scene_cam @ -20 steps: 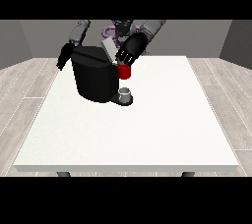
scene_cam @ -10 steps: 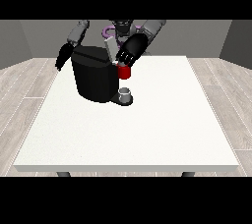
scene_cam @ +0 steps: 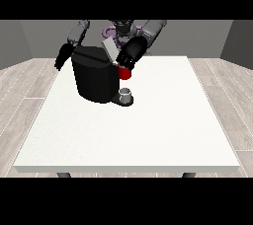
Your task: Insert the coffee pod into the coffee machine and close the lid
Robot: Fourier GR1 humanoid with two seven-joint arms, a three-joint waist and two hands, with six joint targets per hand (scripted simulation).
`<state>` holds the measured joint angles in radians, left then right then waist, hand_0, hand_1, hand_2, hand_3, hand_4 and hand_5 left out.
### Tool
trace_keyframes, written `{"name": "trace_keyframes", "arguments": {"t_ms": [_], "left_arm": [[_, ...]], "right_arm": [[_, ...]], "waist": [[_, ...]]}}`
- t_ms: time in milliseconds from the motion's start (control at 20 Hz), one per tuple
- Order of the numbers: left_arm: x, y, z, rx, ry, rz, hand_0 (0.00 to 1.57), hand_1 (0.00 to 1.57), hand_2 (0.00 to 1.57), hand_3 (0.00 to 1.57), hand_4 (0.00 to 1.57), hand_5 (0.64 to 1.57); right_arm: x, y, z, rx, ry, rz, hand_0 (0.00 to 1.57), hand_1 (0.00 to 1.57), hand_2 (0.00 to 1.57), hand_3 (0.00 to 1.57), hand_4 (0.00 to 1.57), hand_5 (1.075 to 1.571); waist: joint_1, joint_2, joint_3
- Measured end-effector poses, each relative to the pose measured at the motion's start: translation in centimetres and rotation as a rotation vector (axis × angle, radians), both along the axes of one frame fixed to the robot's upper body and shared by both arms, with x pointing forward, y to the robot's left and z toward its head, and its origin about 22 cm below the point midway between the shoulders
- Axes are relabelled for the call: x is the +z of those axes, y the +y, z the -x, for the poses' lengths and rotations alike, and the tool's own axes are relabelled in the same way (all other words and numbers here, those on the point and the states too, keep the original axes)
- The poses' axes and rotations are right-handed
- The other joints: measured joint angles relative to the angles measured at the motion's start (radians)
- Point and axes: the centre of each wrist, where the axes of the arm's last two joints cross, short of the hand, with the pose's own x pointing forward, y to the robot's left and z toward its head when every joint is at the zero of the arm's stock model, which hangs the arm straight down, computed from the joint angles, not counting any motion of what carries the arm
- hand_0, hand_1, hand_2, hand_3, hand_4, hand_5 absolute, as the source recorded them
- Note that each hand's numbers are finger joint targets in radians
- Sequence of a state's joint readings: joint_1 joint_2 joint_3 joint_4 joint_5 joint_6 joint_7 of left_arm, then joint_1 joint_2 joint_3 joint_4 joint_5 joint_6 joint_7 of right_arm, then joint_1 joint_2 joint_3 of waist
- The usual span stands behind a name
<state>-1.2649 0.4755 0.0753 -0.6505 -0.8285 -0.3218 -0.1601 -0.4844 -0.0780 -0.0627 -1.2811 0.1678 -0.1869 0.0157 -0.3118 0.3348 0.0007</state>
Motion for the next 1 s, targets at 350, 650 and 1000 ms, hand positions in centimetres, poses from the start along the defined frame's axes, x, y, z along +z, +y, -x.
{"name": "trace_keyframes", "arguments": {"t_ms": [350, 650, 1000], "left_arm": [[0.2, 0.8, 0.0, 0.001, -0.039, 0.013, 1.21, 1.21, 1.18, 0.96, 0.00, 1.571], [1.5, 1.3, 0.1, -0.010, -0.088, 0.039, 1.22, 1.22, 1.20, 0.98, 0.00, 1.571], [1.7, 1.2, 0.2, -0.032, -0.142, 0.003, 1.04, 1.04, 1.05, 0.74, 0.00, 1.571]], "right_arm": [[-0.1, 0.1, 0.2, 0.000, 0.000, 0.001, 0.00, 0.00, 0.00, 0.00, 0.00, 1.571], [0.9, 0.2, -0.2, 0.012, -0.025, 0.013, 0.00, 0.00, 0.00, 0.00, 0.08, 1.571], [1.1, 0.4, -0.3, 0.000, -0.029, 0.017, 0.00, 0.00, 0.00, 0.00, 0.07, 1.571]], "waist": [[-0.009, 0.019, 0.0013], [-0.022, 0.047, 0.0001], [-0.013, 0.055, 0.0012]]}}
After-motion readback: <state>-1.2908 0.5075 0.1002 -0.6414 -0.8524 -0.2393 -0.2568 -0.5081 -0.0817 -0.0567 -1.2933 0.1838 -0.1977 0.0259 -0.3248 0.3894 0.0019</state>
